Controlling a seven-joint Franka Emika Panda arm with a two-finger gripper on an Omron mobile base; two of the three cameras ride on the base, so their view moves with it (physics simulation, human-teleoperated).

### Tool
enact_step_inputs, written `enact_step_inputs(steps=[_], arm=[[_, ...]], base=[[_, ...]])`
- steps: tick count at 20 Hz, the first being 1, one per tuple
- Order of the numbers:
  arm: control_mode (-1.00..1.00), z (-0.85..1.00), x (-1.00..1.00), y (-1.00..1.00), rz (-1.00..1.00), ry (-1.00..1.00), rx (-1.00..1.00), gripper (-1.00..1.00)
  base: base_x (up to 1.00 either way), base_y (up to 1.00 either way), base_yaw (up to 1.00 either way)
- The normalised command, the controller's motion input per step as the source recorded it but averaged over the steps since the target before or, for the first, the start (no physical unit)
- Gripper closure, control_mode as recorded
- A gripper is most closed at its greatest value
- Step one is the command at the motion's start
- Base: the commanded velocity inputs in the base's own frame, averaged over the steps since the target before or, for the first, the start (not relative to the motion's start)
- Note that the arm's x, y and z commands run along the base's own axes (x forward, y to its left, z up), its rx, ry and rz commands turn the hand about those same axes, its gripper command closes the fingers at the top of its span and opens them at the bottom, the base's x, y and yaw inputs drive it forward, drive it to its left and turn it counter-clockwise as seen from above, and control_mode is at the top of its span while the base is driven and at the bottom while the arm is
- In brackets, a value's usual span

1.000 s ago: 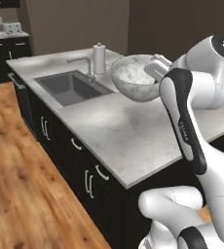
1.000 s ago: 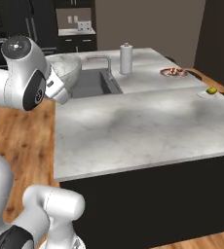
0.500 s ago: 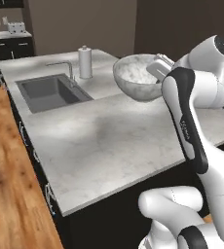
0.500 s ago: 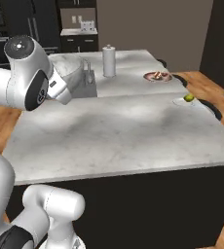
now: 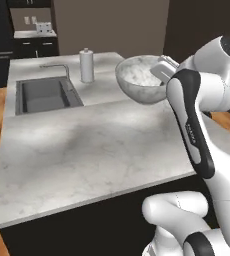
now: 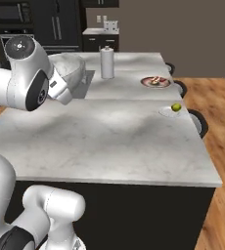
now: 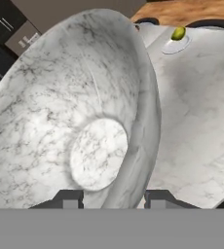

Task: Take the smaller bowl and place it next to the appetizer plate on the dining counter , and place the larger bowl next to the plate with cooked food.

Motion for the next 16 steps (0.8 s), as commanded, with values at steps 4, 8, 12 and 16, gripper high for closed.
enact_step_inputs(steps=[4,8,12,16], arm=[[1.00,0.00,0.00,0.00,0.00,0.00,0.00,1.00],[1.00,0.00,0.00,0.00,0.00,0.00,0.00,1.00],[1.00,0.00,0.00,0.00,0.00,0.00,0.00,1.00],[1.00,0.00,0.00,0.00,0.00,0.00,0.00,1.00]], base=[[-0.02,-1.00,0.14],[0.00,-1.00,0.10],[0.00,-1.00,0.05],[0.00,-1.00,0.03]])
